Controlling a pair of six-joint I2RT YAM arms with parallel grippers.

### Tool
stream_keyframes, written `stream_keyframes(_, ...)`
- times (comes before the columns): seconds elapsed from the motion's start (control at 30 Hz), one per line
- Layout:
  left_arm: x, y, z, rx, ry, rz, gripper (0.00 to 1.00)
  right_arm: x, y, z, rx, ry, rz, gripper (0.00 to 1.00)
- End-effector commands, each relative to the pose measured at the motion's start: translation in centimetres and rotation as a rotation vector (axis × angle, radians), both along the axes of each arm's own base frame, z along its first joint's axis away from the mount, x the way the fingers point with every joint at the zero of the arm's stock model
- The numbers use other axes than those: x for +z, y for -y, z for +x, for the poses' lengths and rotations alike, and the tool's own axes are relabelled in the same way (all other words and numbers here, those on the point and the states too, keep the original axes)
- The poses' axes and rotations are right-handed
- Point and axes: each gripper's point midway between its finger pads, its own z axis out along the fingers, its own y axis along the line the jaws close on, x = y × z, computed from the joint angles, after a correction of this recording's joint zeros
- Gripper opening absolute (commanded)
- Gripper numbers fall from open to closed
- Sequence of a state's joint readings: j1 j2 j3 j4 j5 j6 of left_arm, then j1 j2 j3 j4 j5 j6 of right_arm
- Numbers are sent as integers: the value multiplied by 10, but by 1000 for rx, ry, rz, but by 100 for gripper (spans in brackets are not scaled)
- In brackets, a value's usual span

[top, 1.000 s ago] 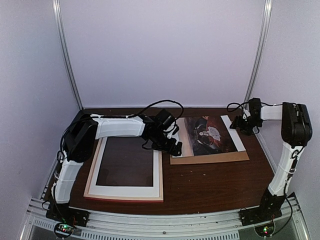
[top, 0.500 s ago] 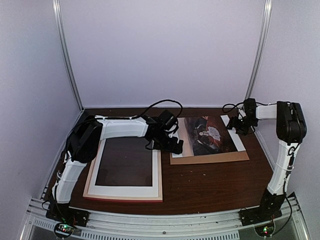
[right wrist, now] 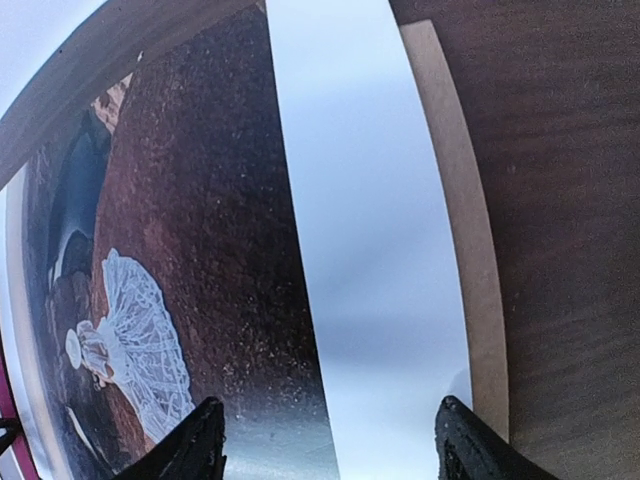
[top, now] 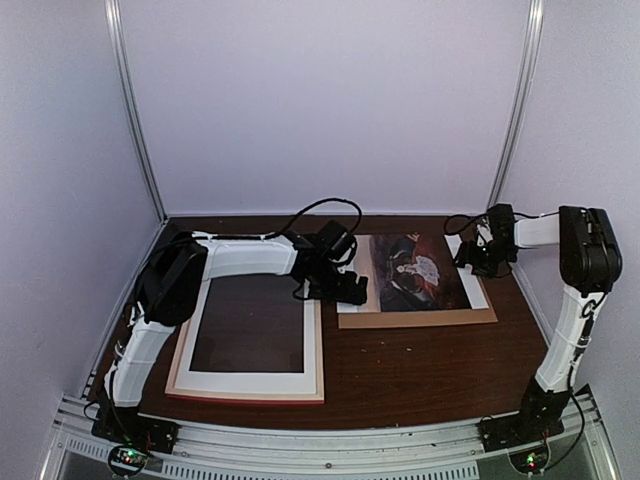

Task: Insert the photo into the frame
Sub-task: Pick up the photo from the backboard.

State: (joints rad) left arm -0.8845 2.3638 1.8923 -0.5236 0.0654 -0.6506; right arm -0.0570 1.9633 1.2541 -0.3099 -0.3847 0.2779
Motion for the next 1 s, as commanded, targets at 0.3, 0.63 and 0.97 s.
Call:
stream_keyframes(0.3,-9,13,-10,16,-61,-138,97,25,-35,-57,45,-24,131,69)
stream_keyframes(0.63,1,0,-5,67,-20,-106,97,34,-1,-59,-34,-34,-47,73)
stream_keyframes(0.97,0,-11,-9,79,-42,-51,98,0,-2,-70,-28,-112,-43,73)
